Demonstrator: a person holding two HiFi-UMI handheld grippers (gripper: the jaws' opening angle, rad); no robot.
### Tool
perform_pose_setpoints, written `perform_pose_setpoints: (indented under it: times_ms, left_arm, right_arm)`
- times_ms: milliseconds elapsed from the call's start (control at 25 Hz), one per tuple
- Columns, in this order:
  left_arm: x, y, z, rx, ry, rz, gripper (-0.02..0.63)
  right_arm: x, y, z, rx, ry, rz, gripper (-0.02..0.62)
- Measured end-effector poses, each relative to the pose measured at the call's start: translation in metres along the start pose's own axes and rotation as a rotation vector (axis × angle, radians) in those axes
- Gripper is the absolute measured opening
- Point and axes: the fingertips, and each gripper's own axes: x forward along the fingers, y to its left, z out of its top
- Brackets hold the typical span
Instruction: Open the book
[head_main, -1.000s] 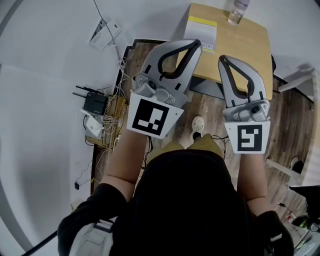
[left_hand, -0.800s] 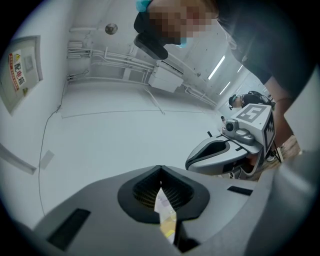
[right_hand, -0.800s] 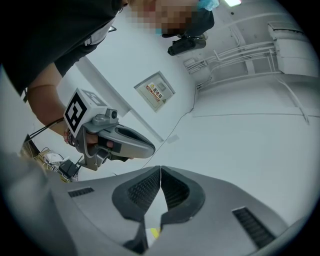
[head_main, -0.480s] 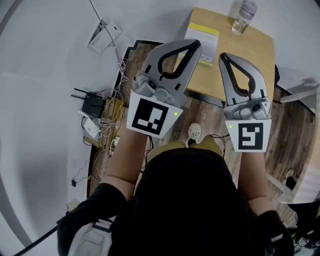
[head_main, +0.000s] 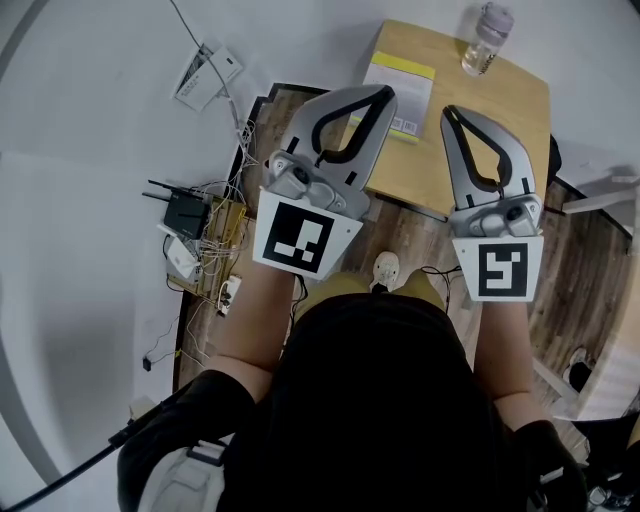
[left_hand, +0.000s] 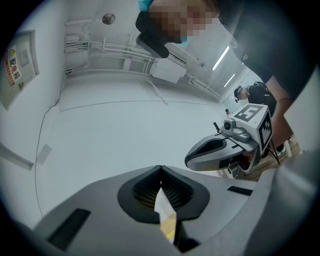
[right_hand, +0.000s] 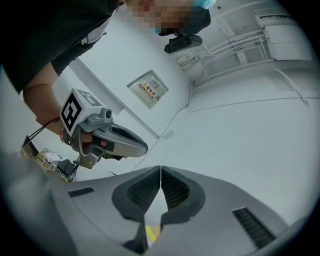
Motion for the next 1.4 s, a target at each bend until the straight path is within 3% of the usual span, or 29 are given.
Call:
perform_pose_setpoints:
  times_ms: [960,1400]
  left_arm:
    - [0.006,0.006,-0.002,0.029,0.032,0.027,0.011]
    - [0.006,0.036,-0.026,0.004,0.024,0.020,0.011]
  right_arm:
    - [0.009,-0.012,-0.012,0.052,-0.030,-0.013,0.031]
    - [0.044,0.003,-0.021,0.069,-0.027,-0.004,0.031]
